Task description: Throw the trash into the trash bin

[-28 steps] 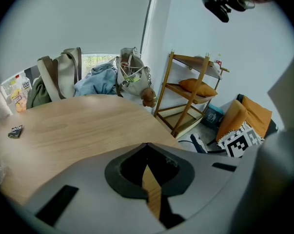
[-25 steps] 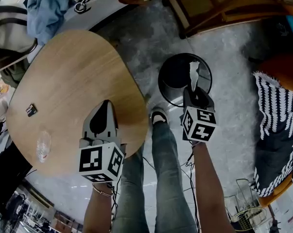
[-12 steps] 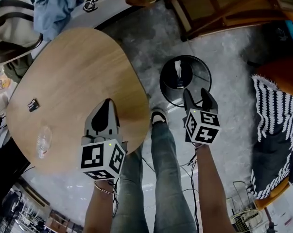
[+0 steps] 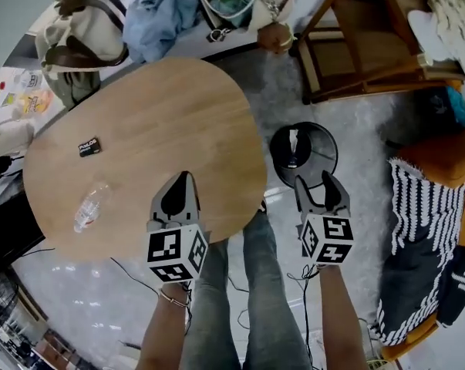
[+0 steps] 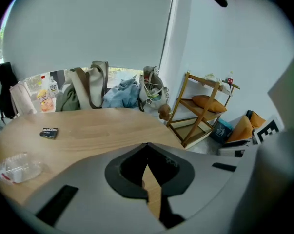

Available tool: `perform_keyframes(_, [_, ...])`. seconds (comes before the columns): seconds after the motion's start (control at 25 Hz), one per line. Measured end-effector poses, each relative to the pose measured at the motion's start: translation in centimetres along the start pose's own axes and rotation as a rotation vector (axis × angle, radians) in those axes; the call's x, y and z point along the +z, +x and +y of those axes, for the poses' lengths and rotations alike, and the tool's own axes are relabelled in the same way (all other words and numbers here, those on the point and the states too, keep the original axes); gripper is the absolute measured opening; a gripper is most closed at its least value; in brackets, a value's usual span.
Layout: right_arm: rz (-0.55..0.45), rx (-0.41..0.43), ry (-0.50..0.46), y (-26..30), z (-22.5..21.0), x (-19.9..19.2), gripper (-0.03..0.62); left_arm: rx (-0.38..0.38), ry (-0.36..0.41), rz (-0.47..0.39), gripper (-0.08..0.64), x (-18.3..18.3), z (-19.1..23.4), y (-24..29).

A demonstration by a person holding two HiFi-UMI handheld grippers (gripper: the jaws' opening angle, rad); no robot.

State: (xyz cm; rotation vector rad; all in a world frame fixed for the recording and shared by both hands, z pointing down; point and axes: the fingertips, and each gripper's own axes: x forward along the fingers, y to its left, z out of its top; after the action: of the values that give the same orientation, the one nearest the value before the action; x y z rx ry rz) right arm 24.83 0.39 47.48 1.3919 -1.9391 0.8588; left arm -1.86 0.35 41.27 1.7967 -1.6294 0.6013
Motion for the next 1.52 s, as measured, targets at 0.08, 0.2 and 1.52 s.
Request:
perform_keyframes(0.08, [-0.010, 0.049, -0.054, -0.4, 2.5, 1.9, 0.268, 0.034, -0.038, -0.017, 0.012, 0.3, 1.9, -1.6])
perform_keyframes(0.2, [-0.013, 0.118, -0.133, -0.5, 6.7, 4.0, 0.268, 0.078, -0.107, -0.032, 0.012, 0.2, 4.7, -4.1])
perform_keyframes(1.52, [0.060, 0.830, -0.975, 1.7, 55.0, 2.2, 0.284, 0.729, -0.778, -0.224, 0.012, -18.3, 31.6, -29.7])
